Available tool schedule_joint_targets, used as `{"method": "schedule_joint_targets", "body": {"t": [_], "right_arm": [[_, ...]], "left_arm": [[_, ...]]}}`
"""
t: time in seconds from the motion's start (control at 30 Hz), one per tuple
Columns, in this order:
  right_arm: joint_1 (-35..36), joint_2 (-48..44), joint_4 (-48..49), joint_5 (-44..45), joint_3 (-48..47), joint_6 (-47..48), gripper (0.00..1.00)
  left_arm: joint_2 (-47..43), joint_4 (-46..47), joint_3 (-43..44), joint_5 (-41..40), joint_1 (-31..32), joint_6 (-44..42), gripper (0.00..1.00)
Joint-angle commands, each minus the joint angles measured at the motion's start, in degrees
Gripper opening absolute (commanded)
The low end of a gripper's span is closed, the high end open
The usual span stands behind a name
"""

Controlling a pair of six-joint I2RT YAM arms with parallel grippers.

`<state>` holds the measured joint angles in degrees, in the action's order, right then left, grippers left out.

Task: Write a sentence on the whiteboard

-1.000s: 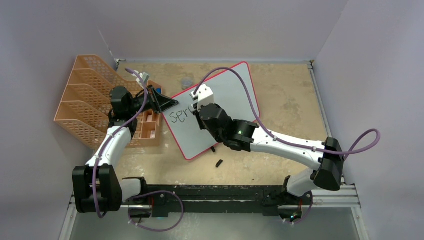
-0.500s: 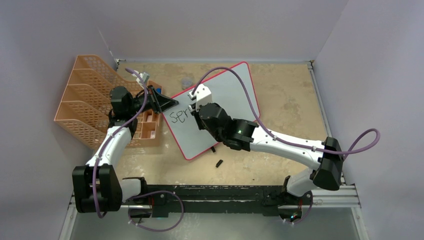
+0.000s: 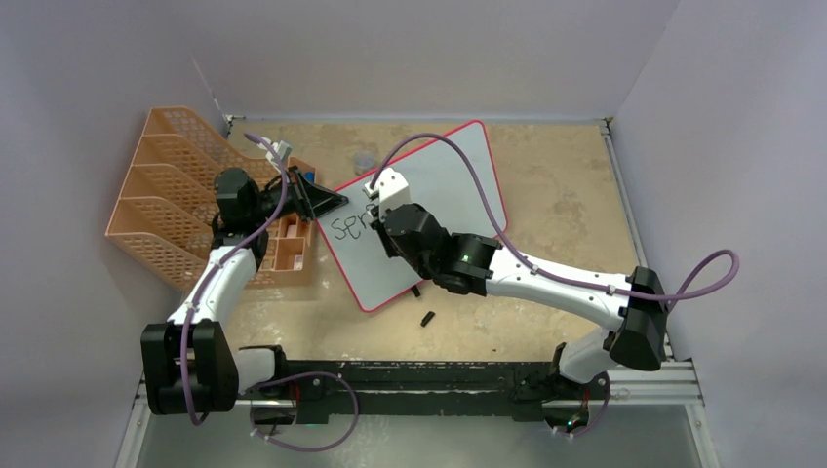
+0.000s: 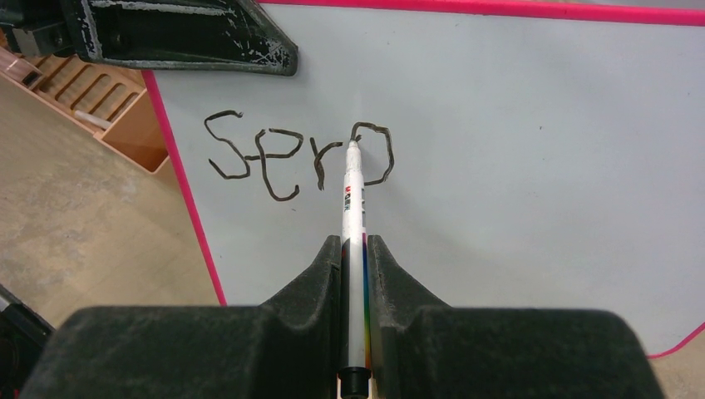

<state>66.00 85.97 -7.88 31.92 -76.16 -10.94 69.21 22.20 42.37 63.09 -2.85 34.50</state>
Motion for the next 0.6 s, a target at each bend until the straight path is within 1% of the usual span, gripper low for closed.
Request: {"method": "schedule_joint_targets", "body": {"t": [0.0,0.17,0.2,0.3,0.57], "right_arm": [[0.2,-2.3,0.2,0.7,-0.8,-0.5,0.0],[0.1,-4.2,-0.2,0.2,-0.7,-0.6,0.0],[0.1,-4.4,-0.1,1.5,-0.6,-0.4,0.0],[-0.3,-4.3,-0.7,3.6,-0.6,-0.2,0.0],[-1.0,-3.2,-1.5,4.6,-0.6,-1.0,0.0]], "left_arm": [[0.0,0.1,0.3,2.2,1.2,-1.4,0.0],[0.0,0.0,0.3,2.1,1.1,-1.6,0.0],[0.0,0.0,0.4,2.1,1.2,-1.5,0.0],[-0.1,-0.1,0.3,2.1,1.2,-1.7,0.0],[-0.1,-0.2,0.4,2.0,1.2,-1.8,0.0]]}}
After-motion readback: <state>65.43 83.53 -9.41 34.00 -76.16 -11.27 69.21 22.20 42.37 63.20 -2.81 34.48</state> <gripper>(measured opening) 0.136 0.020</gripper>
